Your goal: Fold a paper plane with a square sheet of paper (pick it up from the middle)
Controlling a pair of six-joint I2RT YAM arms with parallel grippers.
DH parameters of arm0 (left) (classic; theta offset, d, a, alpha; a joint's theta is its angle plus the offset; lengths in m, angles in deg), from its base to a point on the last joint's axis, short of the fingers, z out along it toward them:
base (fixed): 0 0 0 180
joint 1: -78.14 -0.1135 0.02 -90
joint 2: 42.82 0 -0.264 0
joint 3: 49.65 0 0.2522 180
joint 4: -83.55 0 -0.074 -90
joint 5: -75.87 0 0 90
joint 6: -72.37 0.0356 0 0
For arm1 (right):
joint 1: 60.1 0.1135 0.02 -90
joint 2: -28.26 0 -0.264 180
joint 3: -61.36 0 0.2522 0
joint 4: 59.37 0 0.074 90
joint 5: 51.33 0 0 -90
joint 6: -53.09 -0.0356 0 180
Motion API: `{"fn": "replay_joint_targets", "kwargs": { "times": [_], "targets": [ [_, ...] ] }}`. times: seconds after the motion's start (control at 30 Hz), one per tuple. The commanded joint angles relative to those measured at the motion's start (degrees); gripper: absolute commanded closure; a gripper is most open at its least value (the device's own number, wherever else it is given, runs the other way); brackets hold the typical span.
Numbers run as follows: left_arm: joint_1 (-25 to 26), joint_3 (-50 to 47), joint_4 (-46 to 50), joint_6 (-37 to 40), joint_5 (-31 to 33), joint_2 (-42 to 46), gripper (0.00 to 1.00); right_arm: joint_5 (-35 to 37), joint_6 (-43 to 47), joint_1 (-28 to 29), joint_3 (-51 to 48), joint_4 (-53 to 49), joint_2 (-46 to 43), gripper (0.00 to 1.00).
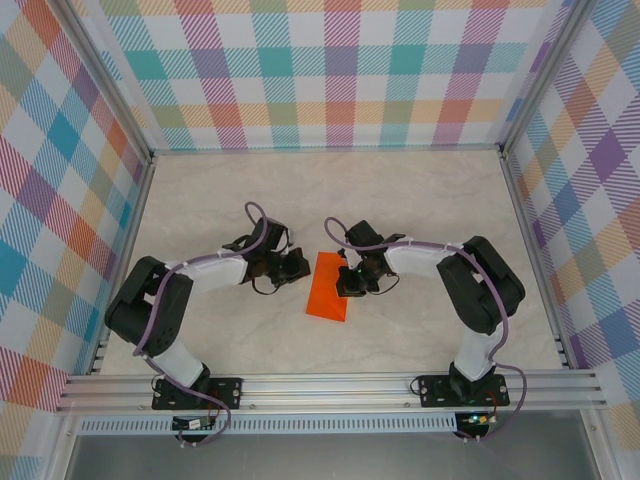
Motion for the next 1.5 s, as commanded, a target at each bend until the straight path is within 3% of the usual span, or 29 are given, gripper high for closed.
{"fn": "replay_joint_targets", "kwargs": {
  "times": [0.0,0.27,0.57,0.9,1.03,1.47],
  "targets": [
    [2.5,0.0,-1.6,-0.4,-3.4,-0.2,0.99,4.2,0.5,0.1,-1.6,-3.1,3.4,1.00],
    [5.5,0.8,-4.0,-1.2,-5.2,-5.4,1.00,-0.5,-0.4,0.1,0.2,-0.8,0.7,1.00],
    [6.4,1.3,-1.0,-0.3,-1.6,-7.9,1.00,-5.5,0.5,0.1,1.7,0.6,-2.3,1.00],
    [6.8,2.3,4.2,-0.1,2.4,-9.0,1.00,-7.0,-0.1,0.2,0.9,1.5,-6.1,1.00],
    [7.2,2.0,4.9,-0.2,3.2,-9.2,1.00,-9.0,-4.9,1.2,-2.3,4.4,-6.9,1.00],
    [7.7,1.9,4.9,-0.5,4.4,-9.2,1.00,-6.7,-9.7,4.9,-7.3,7.3,-7.2,1.00]
  ]
}}
